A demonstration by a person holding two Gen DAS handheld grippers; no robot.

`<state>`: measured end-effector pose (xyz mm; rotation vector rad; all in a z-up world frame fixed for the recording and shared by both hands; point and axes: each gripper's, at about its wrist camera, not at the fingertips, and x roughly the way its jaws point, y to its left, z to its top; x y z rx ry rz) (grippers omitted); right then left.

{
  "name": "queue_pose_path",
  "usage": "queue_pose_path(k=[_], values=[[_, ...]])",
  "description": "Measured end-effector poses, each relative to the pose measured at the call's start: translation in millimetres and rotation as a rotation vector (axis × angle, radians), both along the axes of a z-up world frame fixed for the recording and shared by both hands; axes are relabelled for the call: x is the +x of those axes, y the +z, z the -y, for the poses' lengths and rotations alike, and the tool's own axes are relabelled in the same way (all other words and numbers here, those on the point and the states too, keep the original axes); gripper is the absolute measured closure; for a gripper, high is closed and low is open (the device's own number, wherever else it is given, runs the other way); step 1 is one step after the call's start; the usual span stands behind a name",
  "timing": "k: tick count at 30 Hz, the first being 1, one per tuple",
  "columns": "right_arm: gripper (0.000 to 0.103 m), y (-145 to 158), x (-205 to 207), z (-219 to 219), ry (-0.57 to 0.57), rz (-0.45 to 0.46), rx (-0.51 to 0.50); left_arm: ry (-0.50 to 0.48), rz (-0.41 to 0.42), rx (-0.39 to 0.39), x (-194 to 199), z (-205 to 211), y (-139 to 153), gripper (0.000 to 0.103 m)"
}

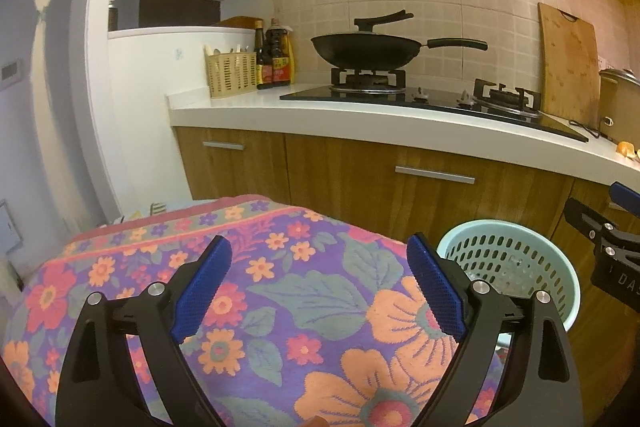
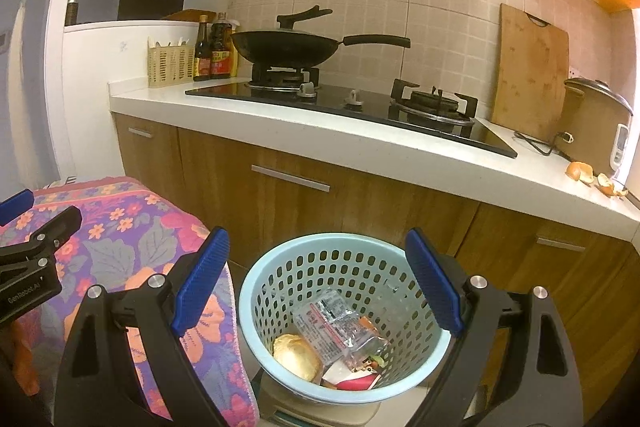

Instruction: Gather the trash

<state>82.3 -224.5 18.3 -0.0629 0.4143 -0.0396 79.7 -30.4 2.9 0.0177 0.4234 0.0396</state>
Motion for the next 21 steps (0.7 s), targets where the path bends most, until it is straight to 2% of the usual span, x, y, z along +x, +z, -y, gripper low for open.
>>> queue_pose_path(k=[21], values=[[0.018,1.6,1.8,6.2,-0.005,0.0,0.017,0.002,0.0,0.0,0.8,-0.6,0.0,0.014]])
